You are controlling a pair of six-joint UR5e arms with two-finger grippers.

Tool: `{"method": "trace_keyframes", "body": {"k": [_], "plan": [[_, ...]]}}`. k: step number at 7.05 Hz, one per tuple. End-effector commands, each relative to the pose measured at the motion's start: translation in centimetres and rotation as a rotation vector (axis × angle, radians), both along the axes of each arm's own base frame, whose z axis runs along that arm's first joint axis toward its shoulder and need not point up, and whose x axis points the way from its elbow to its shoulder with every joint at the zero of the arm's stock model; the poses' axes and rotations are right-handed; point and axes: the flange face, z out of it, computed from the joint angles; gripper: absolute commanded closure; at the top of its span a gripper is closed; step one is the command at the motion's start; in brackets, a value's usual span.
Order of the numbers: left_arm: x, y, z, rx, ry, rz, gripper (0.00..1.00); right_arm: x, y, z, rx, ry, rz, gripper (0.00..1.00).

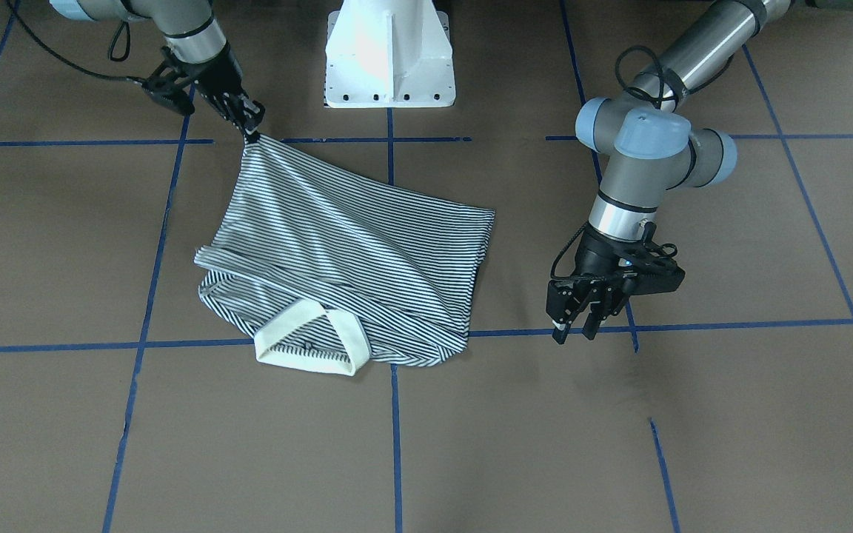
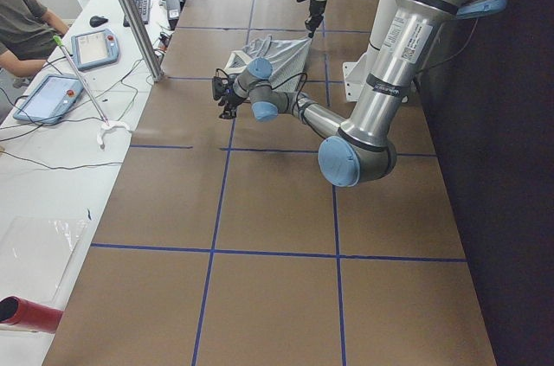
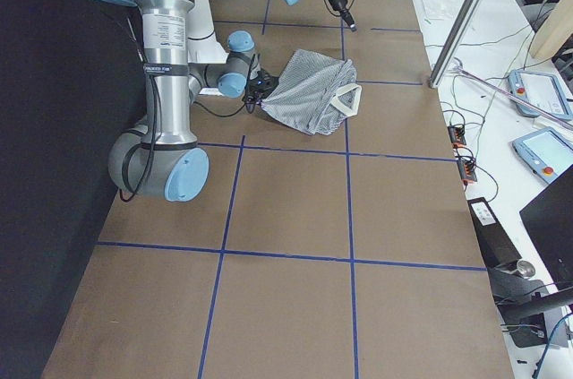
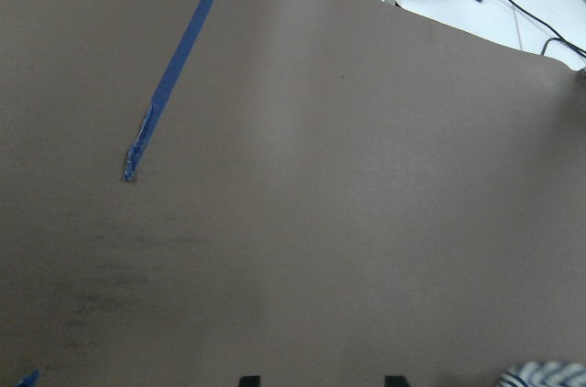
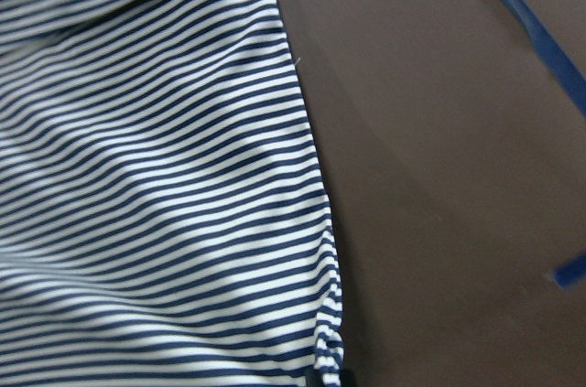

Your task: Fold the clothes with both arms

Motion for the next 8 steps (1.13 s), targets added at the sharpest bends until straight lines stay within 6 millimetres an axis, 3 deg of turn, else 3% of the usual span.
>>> {"method": "trace_keyframes", "body": {"k": [1,3,4,5,6,7,8], "plan": [[1.1,3.6,-3.9,-0.046,0.134,0.052,0.33,-1.3,6.9,0.8,-0.026,0.058,-0.131,0.03],[1.5,14.5,-6.3,-0.151,0.296,0.166,0.33,-0.8,6.1,1.0,-0.025,0.062,-0.109,0.0],[1.7,17.5,-6.8,-0.211,0.304,0.186,0.33,2.3,0.9,-1.0,-0.002,0.019,0.034,0.0],[4.6,21.7,-7.0,-0.307,0.251,0.214,0.33,4.7,-3.7,-1.4,0.011,0.013,0.149,0.0],[7.9,25.1,-6.9,-0.309,0.162,0.18,0.34,6.1,-6.0,-1.2,0.029,0.02,0.198,0.0],[9.5,26.4,-7.3,-0.319,0.122,0.194,0.34,6.2,-6.6,-0.8,0.059,0.037,0.184,0.0],[10.2,26.3,-7.9,-0.33,0.077,0.191,0.36,6.1,-6.6,-0.8,0.062,0.038,0.186,0.0]]}}
